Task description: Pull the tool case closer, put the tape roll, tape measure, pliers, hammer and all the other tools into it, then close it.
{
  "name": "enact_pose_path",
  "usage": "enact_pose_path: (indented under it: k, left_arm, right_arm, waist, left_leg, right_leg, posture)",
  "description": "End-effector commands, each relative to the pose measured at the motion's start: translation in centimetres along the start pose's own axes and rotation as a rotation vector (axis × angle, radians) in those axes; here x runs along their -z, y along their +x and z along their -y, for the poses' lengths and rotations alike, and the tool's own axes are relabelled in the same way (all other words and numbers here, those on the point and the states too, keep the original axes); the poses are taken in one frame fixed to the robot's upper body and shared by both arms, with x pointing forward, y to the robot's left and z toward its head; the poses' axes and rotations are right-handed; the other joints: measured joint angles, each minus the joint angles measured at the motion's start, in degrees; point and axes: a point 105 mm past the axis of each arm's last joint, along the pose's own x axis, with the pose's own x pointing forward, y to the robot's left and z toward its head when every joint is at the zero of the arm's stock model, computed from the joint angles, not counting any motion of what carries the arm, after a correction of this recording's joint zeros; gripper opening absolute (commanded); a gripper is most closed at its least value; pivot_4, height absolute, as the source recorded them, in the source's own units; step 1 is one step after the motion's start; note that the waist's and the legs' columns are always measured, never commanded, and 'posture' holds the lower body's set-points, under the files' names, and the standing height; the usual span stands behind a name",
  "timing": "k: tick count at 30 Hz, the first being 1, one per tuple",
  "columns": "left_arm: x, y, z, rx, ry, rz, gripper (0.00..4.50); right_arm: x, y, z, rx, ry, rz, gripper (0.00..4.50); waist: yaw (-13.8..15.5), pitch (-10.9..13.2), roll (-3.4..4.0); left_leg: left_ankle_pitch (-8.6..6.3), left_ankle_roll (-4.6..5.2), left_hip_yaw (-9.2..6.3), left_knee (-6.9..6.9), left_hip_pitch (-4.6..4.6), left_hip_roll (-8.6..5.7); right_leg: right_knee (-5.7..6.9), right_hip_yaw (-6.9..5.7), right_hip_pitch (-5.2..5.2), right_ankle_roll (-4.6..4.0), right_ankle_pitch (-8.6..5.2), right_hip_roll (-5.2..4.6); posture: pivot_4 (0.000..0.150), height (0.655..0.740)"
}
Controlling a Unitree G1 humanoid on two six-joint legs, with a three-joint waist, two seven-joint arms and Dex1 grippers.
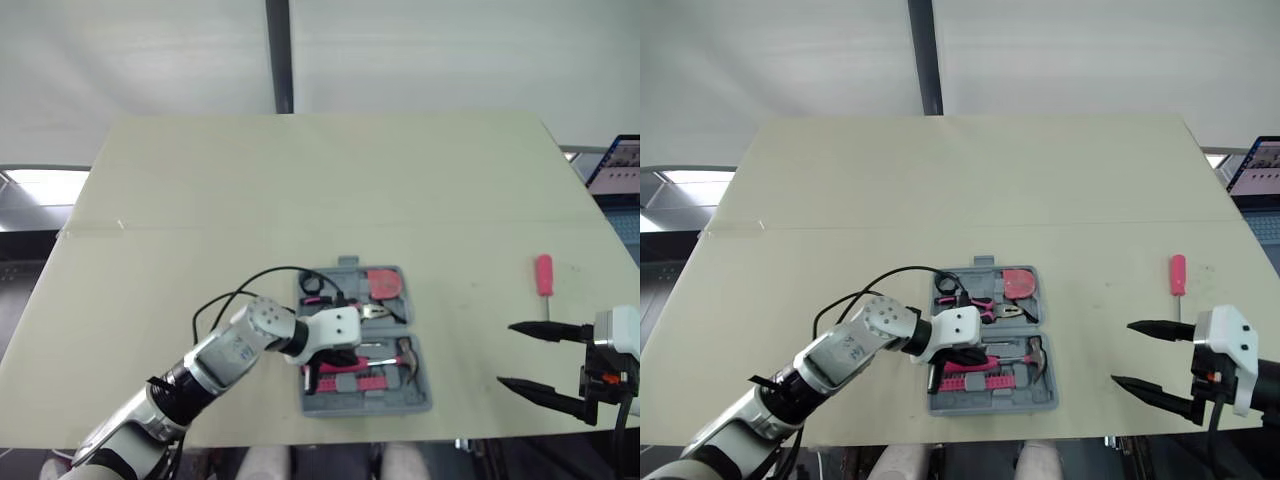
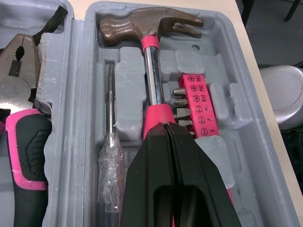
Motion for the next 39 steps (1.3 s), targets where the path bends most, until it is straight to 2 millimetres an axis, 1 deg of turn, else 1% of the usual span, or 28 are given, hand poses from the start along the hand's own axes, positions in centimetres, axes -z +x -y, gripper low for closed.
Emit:
enact_pose_path:
  k: [1,10,16,20,27,30,32,36,39]
  left_arm:
    - [1.2,0.7,1.0,0.030,-0.007,-0.051,0.04]
    - [1.9,1.4,1.7,0.056,0.012,-0.095,0.04]
    - [2.8,1.7,2.1,0.069,-0.020,-0.116,0.04]
    - [3.4,2.1,2.1,0.071,-0.066,-0.122,0.04]
    - [5.1,2.5,2.7,0.095,-0.119,-0.161,0.04]
    - [5.2,2.7,2.7,0.096,-0.146,-0.156,0.04]
    - [5.2,2.9,2.6,0.100,-0.194,-0.139,0.04]
    - [5.7,3.1,2.5,0.107,-0.216,-0.148,0.04]
    - [5.6,3.0,2.3,0.104,-0.229,-0.137,0.04]
  right_arm:
    - [-0.7,-0.7,0.3,0.017,-0.032,0.001,4.50]
    - [-0.8,-0.9,0.4,0.022,-0.033,0.000,4.50]
    - [-0.8,-1.1,0.3,0.027,-0.031,-0.006,4.50]
    - [-0.9,-1.2,0.3,0.028,-0.031,-0.009,4.50]
    - [-0.9,-1.2,0.3,0.028,-0.029,-0.010,4.50]
    - [-0.9,-1.2,0.3,0.028,-0.027,-0.009,4.50]
    - [-0.9,-1.2,0.3,0.028,-0.027,-0.009,4.50]
    - [-1.0,-1.1,0.3,0.028,-0.027,-0.008,4.50]
    - [-1.0,-1.0,0.3,0.027,-0.026,-0.007,4.50]
  waist:
    - [0.02,0.00,0.00]
    - [0.07,-0.09,0.01]
    - [0.05,-0.31,0.01]
    - [0.14,-0.60,0.02]
    - [0.18,-1.16,0.12]
    - [0.11,-1.18,0.16]
    - [-0.05,-1.19,0.17]
    - [-0.01,-1.23,0.22]
    - [-0.03,-1.24,0.23]
  left_leg:
    - [0.00,0.00,0.00,0.00,0.03,0.00]
    - [-0.01,0.01,-0.04,-0.03,0.22,0.00]
    - [-0.01,0.02,-0.16,-0.05,0.31,0.00]
    - [-0.01,0.02,-0.20,-0.07,0.34,0.00]
    - [-0.02,0.04,-0.27,-0.08,0.39,-0.02]
    - [-0.02,0.04,-0.26,-0.11,0.46,-0.02]
    - [-0.02,0.04,-0.26,-0.12,0.46,-0.02]
    - [-0.02,0.04,-0.25,-0.13,0.49,-0.02]
    - [-0.02,0.04,-0.25,-0.15,0.54,-0.02]
  right_leg:
    - [-0.01,0.00,0.04,0.00,0.00,0.00]
    - [-0.08,-0.03,0.31,0.00,0.00,0.00]
    - [-0.18,-0.14,0.52,0.00,0.00,0.00]
    - [-0.22,-0.17,0.61,0.00,0.00,0.00]
    - [-0.30,-0.19,0.73,0.00,0.00,0.00]
    - [-0.32,-0.18,0.80,0.00,0.00,0.00]
    - [-0.32,-0.19,0.79,0.00,0.00,0.00]
    - [-0.32,-0.18,0.81,0.00,0.00,0.00]
    - [-0.32,-0.17,0.84,0.00,0.00,0.00]
  posture:
    - [0.150,0.7400]
    - [0.150,0.7400]
    - [0.150,0.7400]
    - [0.150,0.7400]
    - [0.150,0.7400]
    - [0.150,0.7400]
    - [0.150,0.7400]
    - [0.150,0.7400]
    - [0.150,0.7400]
